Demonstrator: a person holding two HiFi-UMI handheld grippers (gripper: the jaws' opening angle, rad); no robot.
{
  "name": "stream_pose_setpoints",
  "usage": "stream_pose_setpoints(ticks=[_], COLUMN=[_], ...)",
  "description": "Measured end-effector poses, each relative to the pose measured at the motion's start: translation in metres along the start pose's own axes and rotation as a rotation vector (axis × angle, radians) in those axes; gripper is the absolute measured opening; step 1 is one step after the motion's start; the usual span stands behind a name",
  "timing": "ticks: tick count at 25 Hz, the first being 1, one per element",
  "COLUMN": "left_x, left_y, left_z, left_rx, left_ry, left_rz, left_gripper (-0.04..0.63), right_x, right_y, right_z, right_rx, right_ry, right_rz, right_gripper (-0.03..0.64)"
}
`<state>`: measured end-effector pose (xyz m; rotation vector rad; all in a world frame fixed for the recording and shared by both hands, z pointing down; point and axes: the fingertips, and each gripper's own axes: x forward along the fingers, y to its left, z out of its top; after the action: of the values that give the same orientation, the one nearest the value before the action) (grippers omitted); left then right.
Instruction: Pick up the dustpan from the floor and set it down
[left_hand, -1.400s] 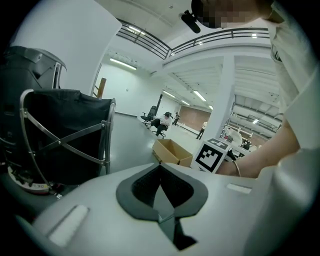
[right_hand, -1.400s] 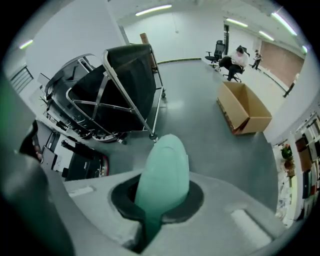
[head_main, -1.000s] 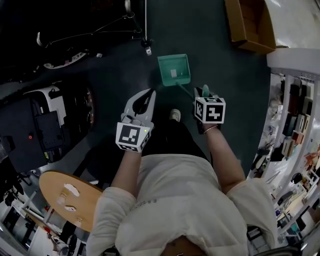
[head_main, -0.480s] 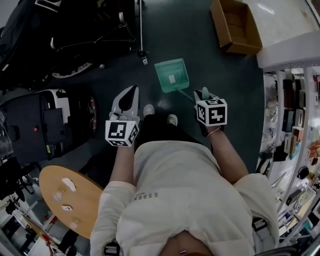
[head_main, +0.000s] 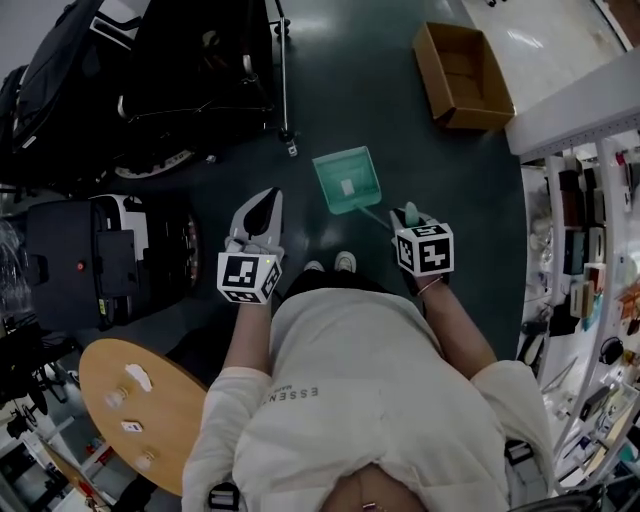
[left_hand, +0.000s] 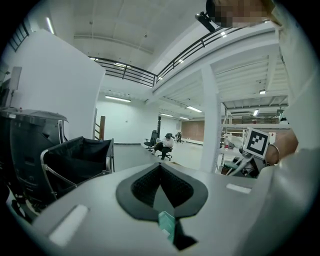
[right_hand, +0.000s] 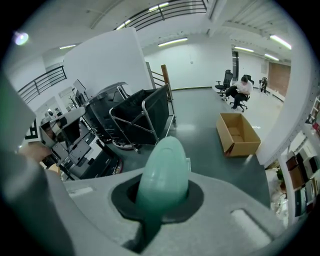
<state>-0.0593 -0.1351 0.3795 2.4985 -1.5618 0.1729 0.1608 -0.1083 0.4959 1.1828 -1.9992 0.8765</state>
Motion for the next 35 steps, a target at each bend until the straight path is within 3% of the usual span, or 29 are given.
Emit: stream_pose_setpoints(ticks=[11, 19, 28, 35], left_x=[0.003, 0.023, 0.081, 0.118], left_y=[0.007, 0.035, 0.096, 0.142], left_z=[-0.011, -0.023, -0.03, -0.078], left_rx=[0.029, 0.004, -0.063, -0.071], left_ry=[0.034, 0.062, 0.063, 0.114], left_rz=[0.01, 0.021, -0.002, -0.029], left_gripper=[0.017, 0.017, 0.017, 0.017], right_x=[0.012, 0.048, 0.126, 0.216], right_y=[0.0, 0.004, 0.001, -0.003], right_z=[-0.011, 0.001, 0.029, 0.038], right_rx=[-0.015, -0.04, 0.021, 0.056], right_ry=[0.022, 0.092, 0.154, 0.213], right_rz=[0.013, 0.027, -0.023, -0.079], right_gripper=[-0.009, -0.008, -0.008, -0.008])
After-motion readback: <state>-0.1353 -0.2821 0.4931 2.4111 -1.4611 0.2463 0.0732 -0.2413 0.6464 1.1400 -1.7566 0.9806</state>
